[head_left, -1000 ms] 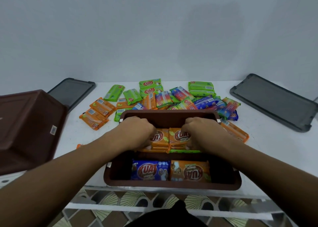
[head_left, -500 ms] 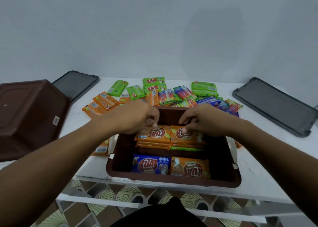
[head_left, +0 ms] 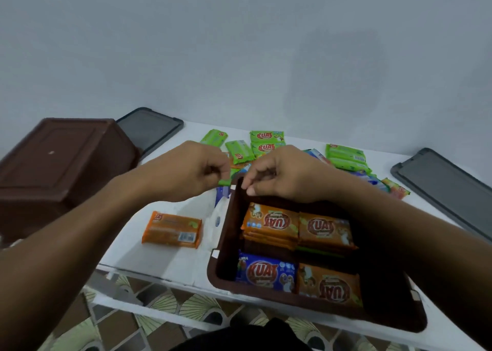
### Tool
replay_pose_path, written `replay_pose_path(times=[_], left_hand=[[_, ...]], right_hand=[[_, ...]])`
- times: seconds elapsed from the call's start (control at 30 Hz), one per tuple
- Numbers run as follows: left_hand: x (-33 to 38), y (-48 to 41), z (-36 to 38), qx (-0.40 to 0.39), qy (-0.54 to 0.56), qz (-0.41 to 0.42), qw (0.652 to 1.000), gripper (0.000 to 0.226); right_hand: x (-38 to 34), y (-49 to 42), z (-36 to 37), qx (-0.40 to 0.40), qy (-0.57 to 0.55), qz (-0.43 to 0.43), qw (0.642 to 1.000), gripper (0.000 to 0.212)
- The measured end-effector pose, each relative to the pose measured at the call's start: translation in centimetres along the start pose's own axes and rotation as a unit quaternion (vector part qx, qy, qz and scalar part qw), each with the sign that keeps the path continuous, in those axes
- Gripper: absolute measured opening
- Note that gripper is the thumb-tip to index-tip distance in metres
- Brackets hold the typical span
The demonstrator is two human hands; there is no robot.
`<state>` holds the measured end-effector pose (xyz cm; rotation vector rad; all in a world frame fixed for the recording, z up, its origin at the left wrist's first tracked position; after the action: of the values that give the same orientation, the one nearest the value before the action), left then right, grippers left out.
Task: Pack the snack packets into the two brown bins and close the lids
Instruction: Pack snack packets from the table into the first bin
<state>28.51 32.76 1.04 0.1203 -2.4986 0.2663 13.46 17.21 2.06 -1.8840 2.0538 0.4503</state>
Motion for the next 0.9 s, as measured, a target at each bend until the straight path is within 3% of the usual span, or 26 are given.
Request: replay_pose_path(times=[0.23,0.5,0.7,0.9], left_hand=[[-5.9,3.1,0.0,-0.052,-0.014,-0.069,0.996,0.014],[-10.0,4.0,0.7,-0.159,-0.055,-0.100,0.981,0.003],[-11.4,5.0,2.2,-0.307,-0.095,-0.142,0.936,0.035],[-11.6,5.6,3.1,-0.311,-0.148,-0.119,0.931,0.083]], right_hand=[[0.8,-7.4,2.1,0.038,0.053,0.079,0.995,0.009],[1.5,-12.8,4.8,-0.007,0.085,0.098,0.992,0.008],[-0.5,-16.8,6.7,-0.042,0.113,0.096,0.988,0.012],[-3.2,-21.5,10.3,-0.106,0.156,0.104,0.977,0.018]])
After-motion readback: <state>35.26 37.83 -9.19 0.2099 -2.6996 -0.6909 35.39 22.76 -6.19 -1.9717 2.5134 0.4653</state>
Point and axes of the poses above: each hand's wrist, its own y-axis away from the middle knuckle, its own z-axis out of the palm, x = y × z, the point moved 2 cm from there along -y, towards the middle knuckle, and after that the axes turned 13 degrees about y, right-handed, at the moved point
